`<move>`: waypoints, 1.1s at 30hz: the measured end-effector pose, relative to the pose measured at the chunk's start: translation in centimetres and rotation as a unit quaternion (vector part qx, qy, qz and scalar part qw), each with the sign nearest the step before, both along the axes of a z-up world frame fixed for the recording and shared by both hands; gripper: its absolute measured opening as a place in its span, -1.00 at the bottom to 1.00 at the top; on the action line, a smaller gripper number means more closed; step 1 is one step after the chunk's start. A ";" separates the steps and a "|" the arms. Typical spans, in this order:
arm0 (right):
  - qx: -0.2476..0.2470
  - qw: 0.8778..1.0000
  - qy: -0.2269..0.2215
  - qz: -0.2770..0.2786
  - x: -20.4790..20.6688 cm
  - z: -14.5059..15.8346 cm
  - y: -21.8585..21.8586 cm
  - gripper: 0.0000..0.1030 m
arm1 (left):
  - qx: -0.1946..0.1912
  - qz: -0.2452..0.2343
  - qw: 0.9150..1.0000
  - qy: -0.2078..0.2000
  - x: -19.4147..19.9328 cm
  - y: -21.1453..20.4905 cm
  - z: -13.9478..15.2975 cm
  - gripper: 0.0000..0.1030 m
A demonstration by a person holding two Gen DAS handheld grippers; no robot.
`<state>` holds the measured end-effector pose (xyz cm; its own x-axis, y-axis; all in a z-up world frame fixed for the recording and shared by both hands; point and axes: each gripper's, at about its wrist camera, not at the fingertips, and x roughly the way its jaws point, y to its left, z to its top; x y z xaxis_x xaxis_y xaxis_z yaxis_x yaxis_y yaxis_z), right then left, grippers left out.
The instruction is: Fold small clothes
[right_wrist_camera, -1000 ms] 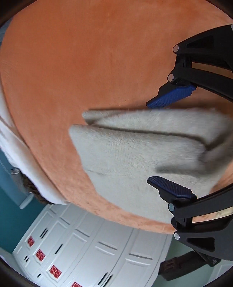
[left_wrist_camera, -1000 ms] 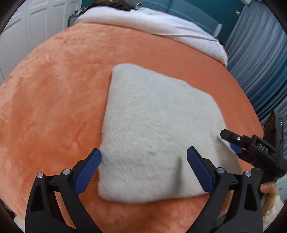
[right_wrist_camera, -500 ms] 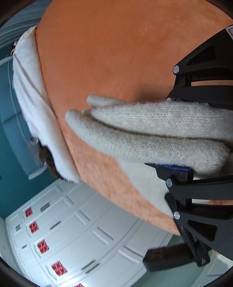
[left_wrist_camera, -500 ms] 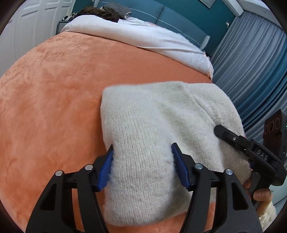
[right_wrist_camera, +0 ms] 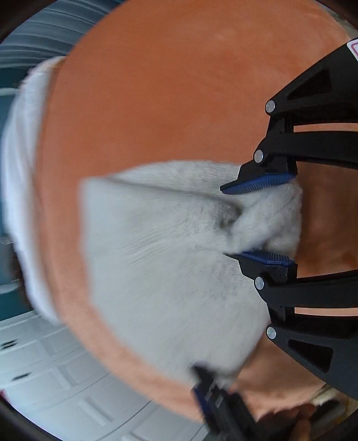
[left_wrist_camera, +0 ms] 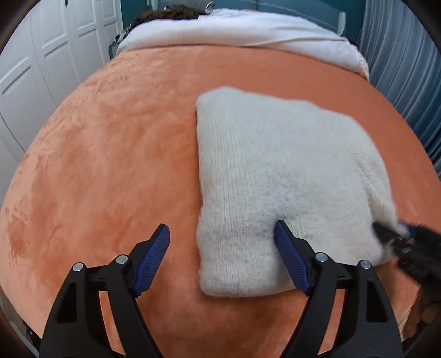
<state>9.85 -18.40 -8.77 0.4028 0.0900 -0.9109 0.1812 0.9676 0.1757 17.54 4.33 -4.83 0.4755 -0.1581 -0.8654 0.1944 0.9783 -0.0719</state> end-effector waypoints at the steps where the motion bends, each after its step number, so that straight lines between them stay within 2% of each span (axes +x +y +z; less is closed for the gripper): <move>1: 0.019 1.000 -0.008 -0.017 -0.4 0.2 -0.4 -0.30 | -0.003 0.003 1.000 0.005 0.0 0.1 -0.2 0.51; 3: 0.032 0.998 -0.035 -0.030 -0.8 2.4 -0.5 -0.32 | 0.004 0.007 1.000 -0.004 -0.4 0.4 0.2 0.51; 5: 0.023 0.998 -0.055 -0.036 -1.7 3.8 -0.4 -0.32 | 0.013 0.006 1.000 -0.008 -0.9 0.4 0.7 0.51; 6: 0.016 0.998 -0.049 -0.033 -1.6 3.3 -0.3 -0.27 | 0.015 0.007 1.000 -0.010 -1.2 0.3 0.9 0.50; 9: -0.021 1.000 0.013 -0.019 -0.7 -0.5 0.7 -0.26 | 0.026 0.008 1.000 -0.010 -1.8 -0.4 1.3 0.48; 10: -0.022 0.999 0.006 -0.027 -0.9 -0.3 0.9 -0.23 | 0.031 0.006 0.999 -0.009 -2.1 -0.7 1.5 0.48; 13: -0.014 0.998 -0.038 -0.038 -2.2 3.1 1.9 -0.18 | 0.053 0.003 0.998 -0.023 -3.7 -1.5 2.5 0.59; 15: -0.016 0.997 -0.058 -0.045 -3.3 4.9 2.6 -0.04 | 0.057 0.004 0.998 -0.035 -4.8 -1.7 3.1 0.71; 18: -0.028 0.995 -0.073 -0.059 -5.4 6.4 3.4 0.25 | 0.062 0.012 0.997 -0.048 -6.4 -2.2 4.1 0.73; 22: -0.045 0.991 -0.085 -0.095 -8.7 7.2 3.8 0.40 | 0.067 0.023 0.995 -0.066 -8.5 -2.7 5.2 0.77; 28: -0.056 0.989 -0.084 -0.105 -13.3 8.2 4.3 0.42 | 0.071 0.027 0.995 -0.066 -11.7 -3.2 5.5 0.78; 33: -0.073 0.987 -0.089 -0.109 -15.0 8.4 4.9 0.45 | 0.081 0.037 0.993 -0.078 -14.0 -3.3 5.5 0.78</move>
